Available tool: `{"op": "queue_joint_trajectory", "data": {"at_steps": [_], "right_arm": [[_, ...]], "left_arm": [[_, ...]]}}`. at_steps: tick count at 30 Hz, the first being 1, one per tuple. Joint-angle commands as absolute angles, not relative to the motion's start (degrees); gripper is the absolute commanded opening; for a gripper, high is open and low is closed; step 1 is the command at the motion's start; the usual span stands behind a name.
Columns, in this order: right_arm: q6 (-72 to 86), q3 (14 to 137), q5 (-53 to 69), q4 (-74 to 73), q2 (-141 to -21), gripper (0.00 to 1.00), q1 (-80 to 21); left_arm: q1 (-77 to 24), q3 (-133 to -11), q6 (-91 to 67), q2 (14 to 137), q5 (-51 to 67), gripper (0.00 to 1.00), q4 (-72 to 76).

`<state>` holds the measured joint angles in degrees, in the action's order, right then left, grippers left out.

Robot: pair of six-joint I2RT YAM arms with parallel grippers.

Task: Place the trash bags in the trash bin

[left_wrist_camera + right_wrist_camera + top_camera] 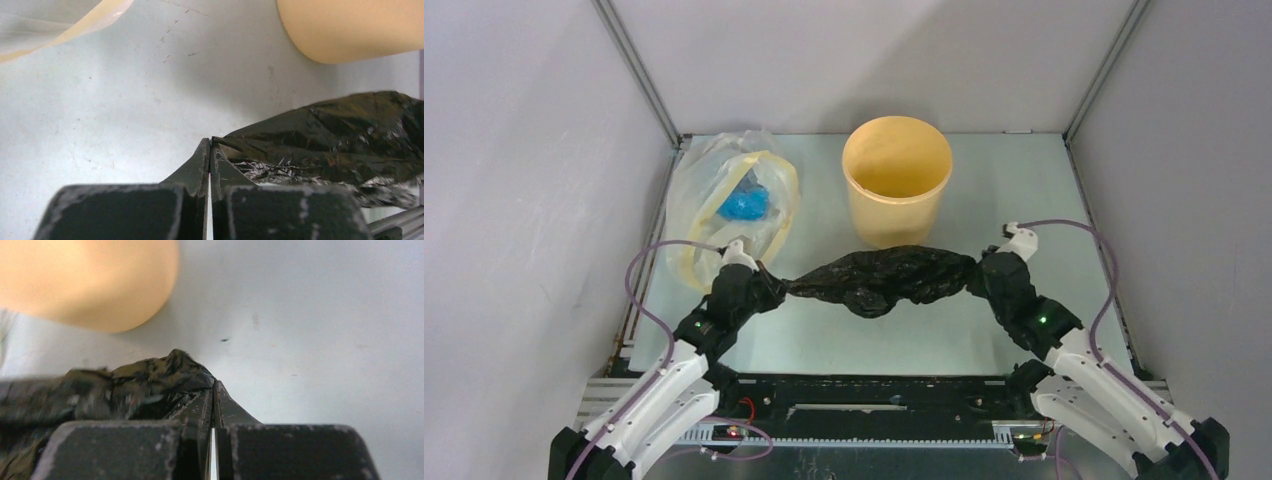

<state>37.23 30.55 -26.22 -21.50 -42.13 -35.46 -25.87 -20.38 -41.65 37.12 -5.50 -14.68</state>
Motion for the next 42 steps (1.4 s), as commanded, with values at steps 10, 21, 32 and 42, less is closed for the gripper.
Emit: {"op": "queue_joint_trajectory", "data": {"at_steps": [10,21,32,42], "right_arm": [[37.47,30.91,-26.71,-28.75,-40.34,0.04,-19.55],[22.91,33.09,-5.87,-23.41,-35.37,0.67,-29.91],[23.7,43.86,-18.88,-24.06,-53.71,0.71,-44.65],[32.52,45.18,-33.75,-18.79,-65.3,0.72,-49.88]], "left_arm": [[-22.57,-17.5,-41.07,37.28,-6.12,0.0,-10.52],[-22.59,-16.58,-38.73,36.76,6.15,0.0,-1.75],[-22.6,-16.37,-37.92,31.8,8.06,0.0,-1.36],[-22.97,-13.01,-38.82,35.05,17.15,0.0,5.5]]}}
